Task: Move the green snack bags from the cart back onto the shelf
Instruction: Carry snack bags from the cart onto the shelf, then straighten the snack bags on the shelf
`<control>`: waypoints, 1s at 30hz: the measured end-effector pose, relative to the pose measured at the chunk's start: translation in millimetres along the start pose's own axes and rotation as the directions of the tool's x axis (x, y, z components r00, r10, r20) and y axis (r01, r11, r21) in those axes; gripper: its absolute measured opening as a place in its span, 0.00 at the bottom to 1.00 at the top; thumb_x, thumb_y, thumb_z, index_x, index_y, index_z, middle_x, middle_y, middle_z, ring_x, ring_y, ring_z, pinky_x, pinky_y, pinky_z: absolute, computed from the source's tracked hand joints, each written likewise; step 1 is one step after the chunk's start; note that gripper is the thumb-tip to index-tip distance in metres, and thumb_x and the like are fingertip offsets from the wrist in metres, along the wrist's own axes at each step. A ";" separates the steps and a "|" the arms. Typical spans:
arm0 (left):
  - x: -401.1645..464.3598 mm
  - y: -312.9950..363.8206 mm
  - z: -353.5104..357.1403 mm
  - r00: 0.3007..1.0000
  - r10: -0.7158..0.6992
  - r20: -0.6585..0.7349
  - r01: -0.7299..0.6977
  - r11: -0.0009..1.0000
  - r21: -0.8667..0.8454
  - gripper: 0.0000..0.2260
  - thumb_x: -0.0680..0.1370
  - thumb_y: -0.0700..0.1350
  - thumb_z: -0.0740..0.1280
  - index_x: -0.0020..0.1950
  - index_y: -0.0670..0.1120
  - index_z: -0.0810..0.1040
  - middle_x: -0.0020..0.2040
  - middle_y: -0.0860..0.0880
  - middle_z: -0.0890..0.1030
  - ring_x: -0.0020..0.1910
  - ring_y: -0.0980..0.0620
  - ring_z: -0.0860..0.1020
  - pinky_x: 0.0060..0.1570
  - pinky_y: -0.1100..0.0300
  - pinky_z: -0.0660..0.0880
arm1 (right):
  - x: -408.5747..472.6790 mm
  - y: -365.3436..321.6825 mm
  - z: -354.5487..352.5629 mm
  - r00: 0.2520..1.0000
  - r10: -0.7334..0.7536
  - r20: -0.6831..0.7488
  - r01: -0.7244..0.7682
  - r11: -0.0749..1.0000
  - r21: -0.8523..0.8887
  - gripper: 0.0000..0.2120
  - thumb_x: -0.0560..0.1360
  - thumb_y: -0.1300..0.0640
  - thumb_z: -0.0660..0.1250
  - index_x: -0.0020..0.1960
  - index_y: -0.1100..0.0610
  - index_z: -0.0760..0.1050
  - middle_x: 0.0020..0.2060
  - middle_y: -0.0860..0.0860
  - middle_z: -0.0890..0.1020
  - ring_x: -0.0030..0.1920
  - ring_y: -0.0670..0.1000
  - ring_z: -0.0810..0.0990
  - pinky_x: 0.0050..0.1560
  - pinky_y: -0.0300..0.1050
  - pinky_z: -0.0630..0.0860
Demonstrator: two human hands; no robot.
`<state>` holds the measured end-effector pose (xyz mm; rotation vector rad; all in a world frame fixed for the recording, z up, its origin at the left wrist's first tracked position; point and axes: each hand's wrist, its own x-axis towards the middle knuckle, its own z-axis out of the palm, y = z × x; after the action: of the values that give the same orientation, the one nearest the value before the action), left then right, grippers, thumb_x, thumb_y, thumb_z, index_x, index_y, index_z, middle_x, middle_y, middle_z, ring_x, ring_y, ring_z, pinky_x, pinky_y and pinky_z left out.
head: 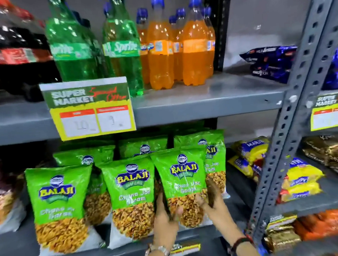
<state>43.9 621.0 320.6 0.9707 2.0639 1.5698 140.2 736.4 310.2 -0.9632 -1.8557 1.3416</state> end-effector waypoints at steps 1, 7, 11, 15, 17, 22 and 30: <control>-5.0 -9.4 4.4 1.000 -0.001 0.006 0.001 1.000 0.008 0.33 0.72 0.41 0.68 0.71 0.43 0.54 0.63 0.44 0.72 0.60 0.48 0.72 0.48 0.71 0.67 | -6.1 11.2 -0.3 0.999 0.006 0.032 -0.006 1.000 0.004 0.34 0.70 0.64 0.71 0.70 0.59 0.58 0.60 0.48 0.73 0.61 0.49 0.72 0.66 0.44 0.69; -9.0 -17.9 14.6 0.997 0.029 -0.071 -0.022 0.995 0.095 0.24 0.72 0.35 0.67 0.66 0.40 0.64 0.39 0.48 0.75 0.39 0.52 0.74 0.38 0.66 0.70 | -21.8 24.8 3.2 0.995 -0.063 0.080 0.076 0.983 -0.165 0.29 0.66 0.65 0.73 0.53 0.41 0.63 0.50 0.50 0.78 0.56 0.48 0.75 0.48 0.34 0.71; -7.8 -4.9 32.1 0.987 0.127 -0.093 -0.122 0.991 0.062 0.22 0.72 0.44 0.68 0.63 0.40 0.68 0.52 0.50 0.72 0.50 0.59 0.68 0.52 0.62 0.67 | -22.7 23.5 -20.2 0.996 -0.088 0.012 0.089 0.989 -0.119 0.31 0.65 0.63 0.76 0.57 0.45 0.63 0.54 0.49 0.76 0.59 0.46 0.73 0.59 0.41 0.70; 4.8 -1.2 60.4 0.998 0.059 -0.023 -0.057 0.997 0.059 0.21 0.70 0.35 0.70 0.60 0.38 0.68 0.49 0.42 0.78 0.46 0.46 0.75 0.45 0.57 0.70 | -13.9 31.1 -46.3 0.998 -0.060 -0.002 0.060 0.991 -0.121 0.29 0.65 0.65 0.75 0.61 0.53 0.65 0.55 0.50 0.76 0.61 0.50 0.74 0.60 0.43 0.69; 6.9 -0.9 69.7 0.999 0.032 0.002 -0.032 0.993 0.109 0.20 0.70 0.35 0.69 0.60 0.36 0.67 0.44 0.39 0.77 0.42 0.43 0.75 0.41 0.55 0.69 | -12.9 36.9 -49.9 1.000 -0.013 0.028 0.016 0.992 -0.121 0.31 0.66 0.66 0.74 0.64 0.59 0.64 0.57 0.53 0.75 0.63 0.54 0.73 0.63 0.45 0.69; 3.9 -4.1 63.2 0.994 0.111 0.025 -0.113 0.977 0.180 0.24 0.72 0.37 0.67 0.66 0.39 0.63 0.50 0.41 0.76 0.48 0.46 0.74 0.44 0.60 0.67 | -23.4 42.4 -40.5 0.997 -0.037 -0.063 0.028 0.990 -0.136 0.34 0.67 0.63 0.74 0.68 0.61 0.61 0.63 0.59 0.73 0.64 0.55 0.71 0.67 0.53 0.68; -27.0 -27.2 -55.4 0.890 0.332 -0.312 -0.140 0.851 0.507 0.21 0.69 0.37 0.71 0.60 0.37 0.71 0.58 0.30 0.73 0.58 0.30 0.72 0.54 0.34 0.71 | -69.4 12.0 26.3 0.839 -0.382 -0.389 0.200 0.879 -0.432 0.21 0.73 0.63 0.66 0.65 0.60 0.67 0.64 0.59 0.64 0.61 0.55 0.67 0.57 0.58 0.76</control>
<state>18.2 559.9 309.0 1.1990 2.7957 1.4968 156.8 667.2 285.9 -1.0206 -1.8086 0.5079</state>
